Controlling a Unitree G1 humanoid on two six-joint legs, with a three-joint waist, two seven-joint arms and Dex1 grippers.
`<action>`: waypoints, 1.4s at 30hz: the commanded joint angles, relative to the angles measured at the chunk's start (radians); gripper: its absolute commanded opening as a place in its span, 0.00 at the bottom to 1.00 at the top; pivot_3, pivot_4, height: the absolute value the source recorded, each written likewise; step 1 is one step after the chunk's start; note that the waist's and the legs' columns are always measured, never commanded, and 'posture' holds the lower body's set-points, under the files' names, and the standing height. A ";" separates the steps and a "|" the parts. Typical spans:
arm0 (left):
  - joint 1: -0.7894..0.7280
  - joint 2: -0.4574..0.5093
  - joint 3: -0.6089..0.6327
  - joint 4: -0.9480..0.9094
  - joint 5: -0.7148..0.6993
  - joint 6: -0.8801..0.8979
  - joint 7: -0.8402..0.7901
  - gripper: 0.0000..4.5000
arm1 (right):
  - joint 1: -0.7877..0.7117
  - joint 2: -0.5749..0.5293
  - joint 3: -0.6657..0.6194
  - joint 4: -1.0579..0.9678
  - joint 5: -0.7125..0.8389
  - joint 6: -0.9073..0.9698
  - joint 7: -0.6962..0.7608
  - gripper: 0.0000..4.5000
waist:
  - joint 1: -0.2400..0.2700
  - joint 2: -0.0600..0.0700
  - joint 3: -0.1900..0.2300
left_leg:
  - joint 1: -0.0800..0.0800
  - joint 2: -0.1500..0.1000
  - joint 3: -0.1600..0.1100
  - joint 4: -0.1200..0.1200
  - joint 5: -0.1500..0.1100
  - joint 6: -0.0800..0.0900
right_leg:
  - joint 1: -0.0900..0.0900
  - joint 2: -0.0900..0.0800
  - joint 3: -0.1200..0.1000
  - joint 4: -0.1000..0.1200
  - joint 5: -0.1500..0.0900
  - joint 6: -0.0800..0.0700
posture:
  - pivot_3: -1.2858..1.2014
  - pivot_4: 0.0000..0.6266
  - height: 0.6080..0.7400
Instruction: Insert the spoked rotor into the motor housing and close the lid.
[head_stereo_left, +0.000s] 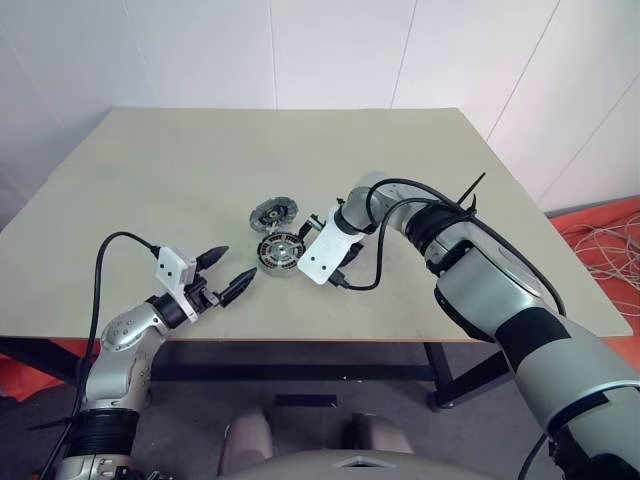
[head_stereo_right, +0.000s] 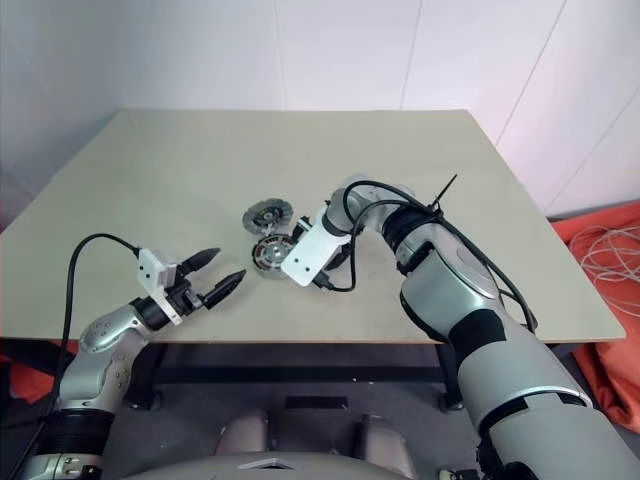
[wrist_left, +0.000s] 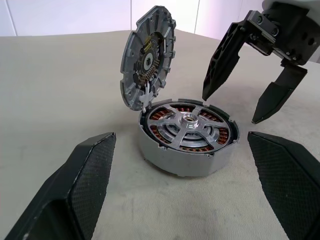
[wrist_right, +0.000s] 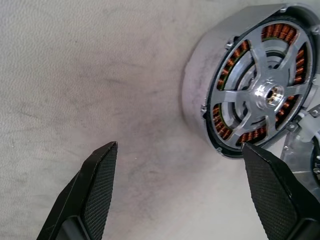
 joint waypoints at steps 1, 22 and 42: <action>-0.015 0.004 0.010 -0.042 -0.015 -0.013 0.002 1.00 | -0.031 0.017 -0.008 0.002 -0.009 -0.014 -0.009 0.99 | 0.000 0.000 0.000 | 0.000 0.000 0.000 0.000 0.000 0.000 | 0.000 0.000 0.000 0.000 0.000 0.000 | 0.52 0.00 1.00; -0.012 -0.014 0.008 -0.042 -0.008 -0.034 0.027 1.00 | -0.006 0.074 -0.092 0.004 0.053 0.117 0.118 0.00 | 0.000 0.000 0.000 | 0.000 0.000 0.000 0.000 0.000 0.001 | 0.000 0.000 0.000 0.000 0.000 0.000 | 0.52 0.00 1.00; -0.102 -0.014 -0.018 0.050 0.005 -0.038 -0.016 1.00 | 0.154 0.015 -0.208 -0.680 0.160 1.191 0.506 0.00 | 0.010 0.000 0.000 | -0.003 0.000 -0.002 0.000 0.000 0.001 | -0.003 0.000 0.000 0.000 0.000 -0.001 | 0.52 0.00 1.00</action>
